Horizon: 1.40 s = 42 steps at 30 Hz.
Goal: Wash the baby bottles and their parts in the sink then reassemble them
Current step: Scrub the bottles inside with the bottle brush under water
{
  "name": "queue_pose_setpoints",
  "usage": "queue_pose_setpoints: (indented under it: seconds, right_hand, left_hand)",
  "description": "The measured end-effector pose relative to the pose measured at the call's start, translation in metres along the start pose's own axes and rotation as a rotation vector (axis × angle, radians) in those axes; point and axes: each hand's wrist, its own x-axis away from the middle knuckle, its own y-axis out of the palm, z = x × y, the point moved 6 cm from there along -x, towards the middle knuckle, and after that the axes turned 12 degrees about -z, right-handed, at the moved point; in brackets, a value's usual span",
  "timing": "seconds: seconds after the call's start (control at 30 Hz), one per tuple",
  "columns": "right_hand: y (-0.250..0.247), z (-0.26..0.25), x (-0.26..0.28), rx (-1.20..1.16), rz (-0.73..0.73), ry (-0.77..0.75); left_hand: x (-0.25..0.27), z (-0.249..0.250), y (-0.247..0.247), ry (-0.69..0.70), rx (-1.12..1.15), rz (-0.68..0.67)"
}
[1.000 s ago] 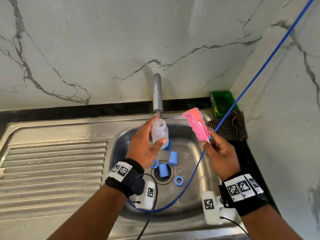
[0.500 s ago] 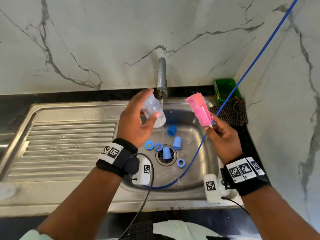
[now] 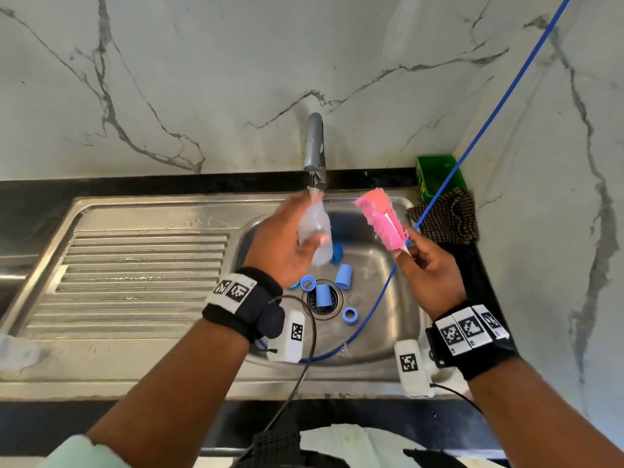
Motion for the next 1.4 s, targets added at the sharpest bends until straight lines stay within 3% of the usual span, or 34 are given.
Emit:
queue_pose_setpoints:
  seconds: [0.07, 0.17, 0.23, 0.4, 0.47, 0.53, 0.83, 1.13, 1.4]
  right_hand:
    - [0.000, -0.001, 0.002, -0.006, 0.002, 0.003]
    - [-0.005, -0.001, 0.000, -0.001, 0.013, 0.000]
    - [-0.006, 0.001, 0.000, -0.005, 0.015, 0.009]
    - [-0.009, 0.007, 0.001, -0.001, 0.017, 0.008]
    - [-0.009, 0.008, 0.001, -0.004, 0.014, 0.005]
    - [-0.012, 0.008, 0.001, -0.004, 0.017, 0.002]
    - [-0.021, 0.015, -0.001, -0.022, 0.024, -0.011]
    - [-0.023, 0.015, 0.007, -0.040, 0.039, 0.009]
    - [-0.018, 0.008, 0.017, -0.006, 0.014, 0.032]
  left_hand:
    - [0.005, 0.004, 0.011, -0.011, -0.079, -0.066]
    - [0.008, 0.001, 0.014, 0.016, 0.076, 0.008]
    - [0.010, -0.009, 0.024, -0.112, 0.419, -0.058]
    - [0.020, 0.000, 0.057, -0.542, 1.612, -0.159]
    - [0.021, 0.012, 0.060, -0.591, 1.884, -0.170]
    - [0.017, 0.019, 0.062, -0.590, 2.019, -0.152]
    - [0.009, 0.020, 0.075, -0.681, 2.072, -0.175]
    - [-0.002, 0.031, 0.052, -0.544, 2.122, -0.160]
    - [0.015, 0.017, 0.061, -0.701, 1.930, -0.211]
